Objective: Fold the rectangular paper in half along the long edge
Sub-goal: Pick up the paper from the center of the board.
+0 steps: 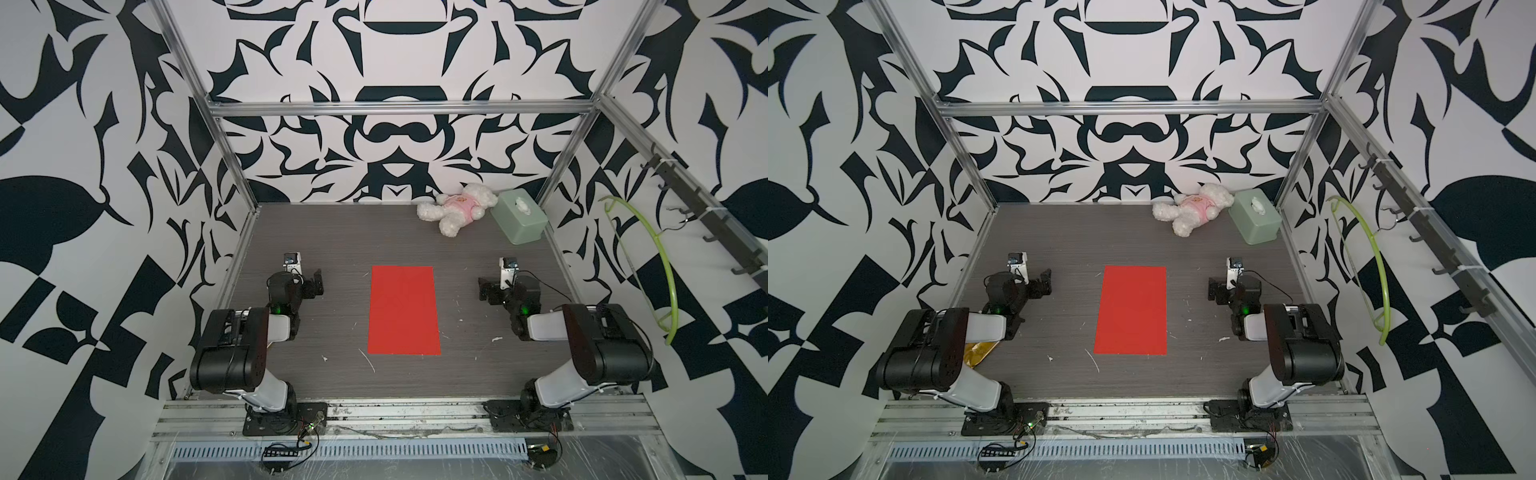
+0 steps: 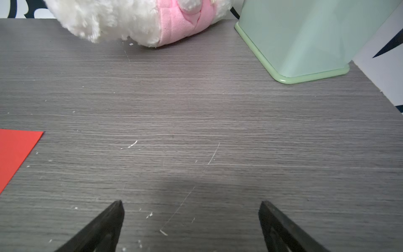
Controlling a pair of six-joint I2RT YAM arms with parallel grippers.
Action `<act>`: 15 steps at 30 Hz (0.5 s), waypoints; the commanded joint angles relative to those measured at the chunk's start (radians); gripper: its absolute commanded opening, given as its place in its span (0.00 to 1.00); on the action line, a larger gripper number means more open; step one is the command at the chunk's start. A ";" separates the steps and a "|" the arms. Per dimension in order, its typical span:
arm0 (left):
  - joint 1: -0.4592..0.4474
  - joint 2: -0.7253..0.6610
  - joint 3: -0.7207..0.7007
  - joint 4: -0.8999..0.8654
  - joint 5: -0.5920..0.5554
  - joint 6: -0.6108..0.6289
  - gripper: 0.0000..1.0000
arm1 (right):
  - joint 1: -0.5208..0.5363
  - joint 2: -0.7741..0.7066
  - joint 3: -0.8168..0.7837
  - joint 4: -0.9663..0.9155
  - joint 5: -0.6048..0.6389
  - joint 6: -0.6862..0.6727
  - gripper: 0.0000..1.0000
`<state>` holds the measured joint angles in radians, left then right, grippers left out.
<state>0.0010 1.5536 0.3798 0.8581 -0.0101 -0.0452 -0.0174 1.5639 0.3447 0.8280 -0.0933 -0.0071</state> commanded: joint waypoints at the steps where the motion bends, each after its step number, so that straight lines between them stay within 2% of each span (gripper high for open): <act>1: 0.003 -0.009 0.011 -0.001 0.010 -0.002 0.99 | 0.002 -0.020 0.025 0.020 -0.006 0.004 0.99; 15: 0.002 -0.010 0.013 -0.007 0.010 0.000 0.99 | 0.001 -0.020 0.025 0.021 -0.006 0.004 0.99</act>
<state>0.0010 1.5536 0.3798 0.8536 -0.0101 -0.0452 -0.0174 1.5639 0.3447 0.8276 -0.0933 -0.0071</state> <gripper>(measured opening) 0.992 0.991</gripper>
